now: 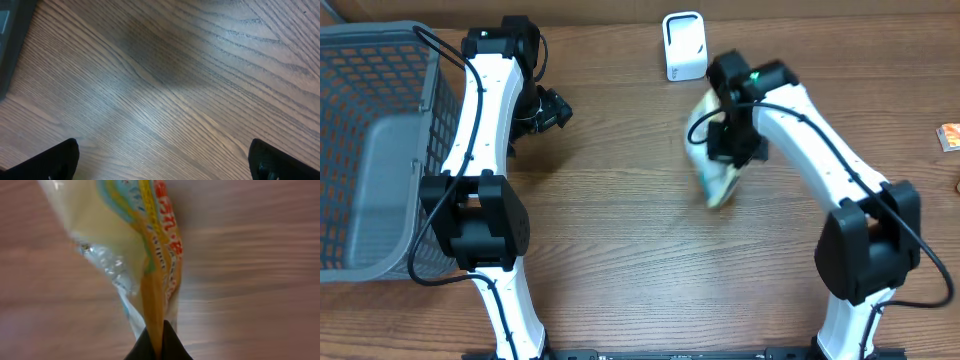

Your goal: Scan the item barcode

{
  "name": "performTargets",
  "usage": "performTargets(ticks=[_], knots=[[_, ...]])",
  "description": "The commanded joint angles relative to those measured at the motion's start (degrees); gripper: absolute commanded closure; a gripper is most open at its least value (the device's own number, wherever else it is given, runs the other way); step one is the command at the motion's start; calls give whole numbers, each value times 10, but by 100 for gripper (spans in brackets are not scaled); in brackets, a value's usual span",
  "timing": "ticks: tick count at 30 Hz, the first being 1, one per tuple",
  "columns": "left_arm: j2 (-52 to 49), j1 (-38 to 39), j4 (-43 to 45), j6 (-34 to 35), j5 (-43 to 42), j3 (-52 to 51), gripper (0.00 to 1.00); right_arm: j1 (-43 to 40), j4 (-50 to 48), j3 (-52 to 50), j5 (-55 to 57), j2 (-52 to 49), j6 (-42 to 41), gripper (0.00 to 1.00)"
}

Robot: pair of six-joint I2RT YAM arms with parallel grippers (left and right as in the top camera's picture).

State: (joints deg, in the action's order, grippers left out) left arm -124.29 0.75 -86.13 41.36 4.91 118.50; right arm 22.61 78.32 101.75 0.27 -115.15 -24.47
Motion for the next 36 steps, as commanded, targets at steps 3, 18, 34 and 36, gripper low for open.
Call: performTargets(ticks=[3, 18, 34, 36], knots=[[16, 4, -1, -11, 0, 9, 1, 16, 44, 52, 290, 28, -71, 96], [16, 4, -1, -11, 0, 9, 0, 41, -11, -43, 176, -44, -122, 96], [16, 4, -1, -11, 0, 9, 0, 63, 47, 103, 108, -48, -96, 0], [16, 4, -1, -11, 0, 9, 0, 37, 51, 113, 75, -48, -65, 0]])
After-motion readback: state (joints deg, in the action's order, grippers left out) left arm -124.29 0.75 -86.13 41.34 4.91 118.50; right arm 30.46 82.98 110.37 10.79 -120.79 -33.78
